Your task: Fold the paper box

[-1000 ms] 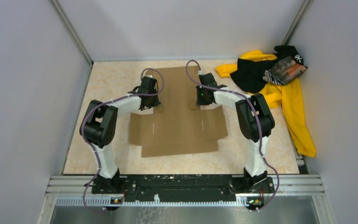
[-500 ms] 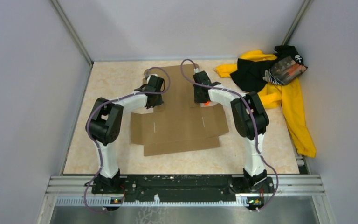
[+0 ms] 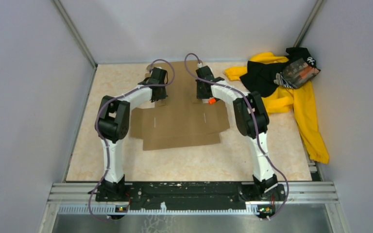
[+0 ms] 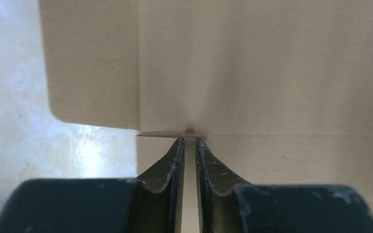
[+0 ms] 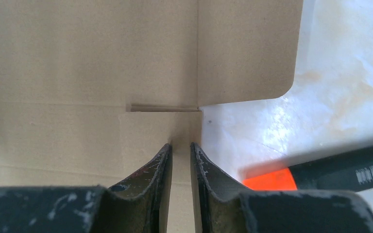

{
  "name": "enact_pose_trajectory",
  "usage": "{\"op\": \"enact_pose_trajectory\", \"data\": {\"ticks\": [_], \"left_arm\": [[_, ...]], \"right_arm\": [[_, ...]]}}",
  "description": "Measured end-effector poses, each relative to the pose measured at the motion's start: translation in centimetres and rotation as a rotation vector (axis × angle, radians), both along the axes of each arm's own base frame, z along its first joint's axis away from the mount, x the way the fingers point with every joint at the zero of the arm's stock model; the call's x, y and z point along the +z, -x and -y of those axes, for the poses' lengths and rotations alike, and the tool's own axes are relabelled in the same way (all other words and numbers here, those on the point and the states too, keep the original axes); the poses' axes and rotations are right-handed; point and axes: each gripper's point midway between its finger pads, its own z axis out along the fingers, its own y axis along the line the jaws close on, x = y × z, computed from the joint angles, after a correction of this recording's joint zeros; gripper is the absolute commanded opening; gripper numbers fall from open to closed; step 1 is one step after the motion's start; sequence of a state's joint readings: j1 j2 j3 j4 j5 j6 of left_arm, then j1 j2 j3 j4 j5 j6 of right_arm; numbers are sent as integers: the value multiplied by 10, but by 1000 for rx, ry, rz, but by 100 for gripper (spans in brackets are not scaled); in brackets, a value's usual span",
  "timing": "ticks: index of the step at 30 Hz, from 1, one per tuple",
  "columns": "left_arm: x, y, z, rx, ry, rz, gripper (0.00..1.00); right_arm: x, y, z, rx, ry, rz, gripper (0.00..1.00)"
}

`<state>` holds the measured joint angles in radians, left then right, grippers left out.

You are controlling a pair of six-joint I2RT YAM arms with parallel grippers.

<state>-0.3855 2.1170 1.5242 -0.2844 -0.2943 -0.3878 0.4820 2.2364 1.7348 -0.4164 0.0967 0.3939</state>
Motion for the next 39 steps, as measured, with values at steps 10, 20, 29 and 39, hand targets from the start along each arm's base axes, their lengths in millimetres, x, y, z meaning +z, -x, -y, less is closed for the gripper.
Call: {"op": "enact_pose_trajectory", "data": {"ticks": [10,20,29,39], "left_arm": [[90,-7,-6,-59,48,129,57],[254,58,-28,-81,207,395,99],[105,171,-30,-94,314,24,31],[94,217,-64,52,319,100,0]], "right_arm": [[37,7,-12,87,-50,8,49],[213,60,-3,221,-204,279,55],[71,172,65,146,-84,-4,26],[27,211,115,7,-4,-45,11]]}}
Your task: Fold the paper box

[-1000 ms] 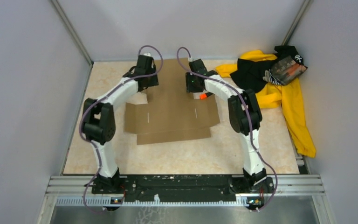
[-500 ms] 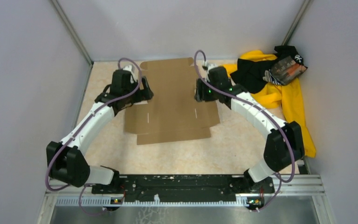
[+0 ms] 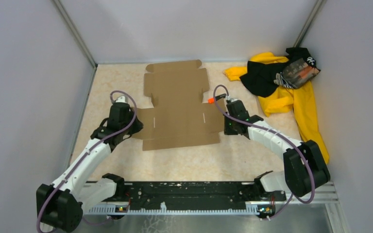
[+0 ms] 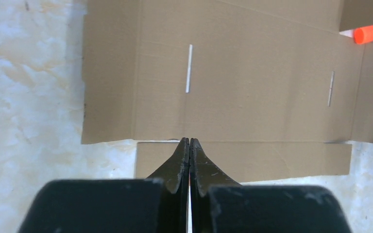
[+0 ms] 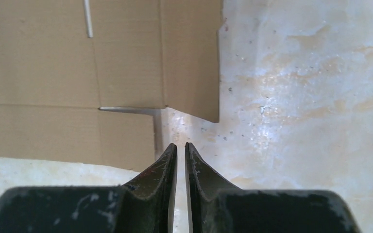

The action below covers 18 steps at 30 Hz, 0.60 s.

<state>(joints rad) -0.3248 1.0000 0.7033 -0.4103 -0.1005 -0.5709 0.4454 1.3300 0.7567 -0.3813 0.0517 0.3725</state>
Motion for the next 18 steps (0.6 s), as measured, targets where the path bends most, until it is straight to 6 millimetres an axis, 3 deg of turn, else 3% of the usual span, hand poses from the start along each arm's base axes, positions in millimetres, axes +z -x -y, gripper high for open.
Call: {"op": "enact_pose_trajectory", "data": {"ticks": [5,13,18], "left_arm": [[-9,4,-12,60,-33,-13,0],[-55,29,-24,114,-63,-147,5],[-73,39,-27,141,-60,-202,6]], "right_arm": [[-15,4,14,-50,20,-14,10],[-33,12,16,-56,20,-35,10],[-40,16,15,-48,12,-48,10]]}}
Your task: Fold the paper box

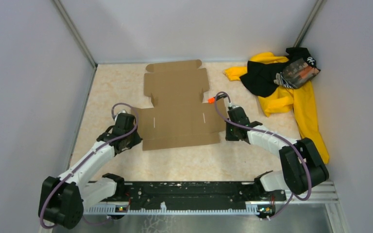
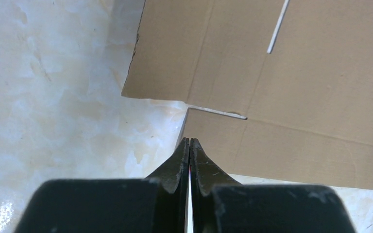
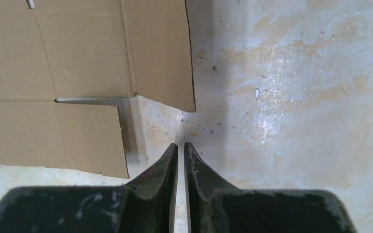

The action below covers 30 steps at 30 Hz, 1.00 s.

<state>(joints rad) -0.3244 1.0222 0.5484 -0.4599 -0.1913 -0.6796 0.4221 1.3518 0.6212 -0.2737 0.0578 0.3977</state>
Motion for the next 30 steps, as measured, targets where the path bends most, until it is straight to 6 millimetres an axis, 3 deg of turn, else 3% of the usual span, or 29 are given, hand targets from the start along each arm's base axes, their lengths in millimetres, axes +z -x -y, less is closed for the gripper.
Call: {"op": "enact_pose_trajectory", "data": {"ticks": [15,30], "left_arm": [[-42,25,-7,61,-17,-157,10],[-42,10,6,60,54,-109,9]], "right_arm": [[0,0,-9,24,-39,-4,10],[-2,-4,-25,52,-102,-5,10]]}}
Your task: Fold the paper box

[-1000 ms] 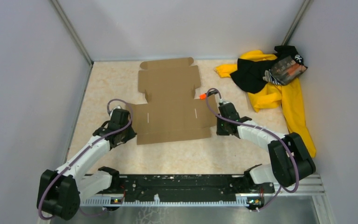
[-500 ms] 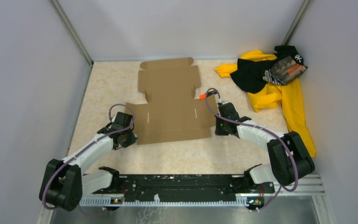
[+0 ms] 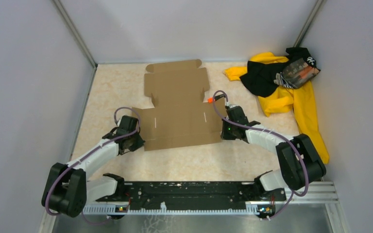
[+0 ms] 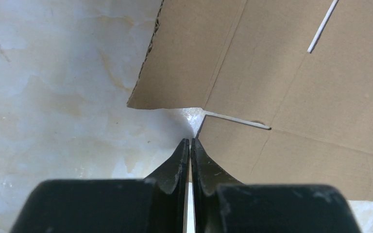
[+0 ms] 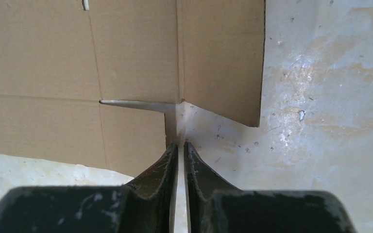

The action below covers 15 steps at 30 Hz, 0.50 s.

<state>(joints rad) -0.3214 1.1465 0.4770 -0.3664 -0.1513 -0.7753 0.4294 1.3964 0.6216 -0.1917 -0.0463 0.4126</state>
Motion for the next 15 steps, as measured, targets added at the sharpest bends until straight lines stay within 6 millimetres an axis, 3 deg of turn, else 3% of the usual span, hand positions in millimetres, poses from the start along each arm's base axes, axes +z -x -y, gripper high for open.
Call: {"op": "enact_pose_trajectory", "data": {"ticks": [15], "left_arm": [[1,0,2,-6,14,4,8]], "right_arm": [[1,2,-8,26,-16,-1,10]]}}
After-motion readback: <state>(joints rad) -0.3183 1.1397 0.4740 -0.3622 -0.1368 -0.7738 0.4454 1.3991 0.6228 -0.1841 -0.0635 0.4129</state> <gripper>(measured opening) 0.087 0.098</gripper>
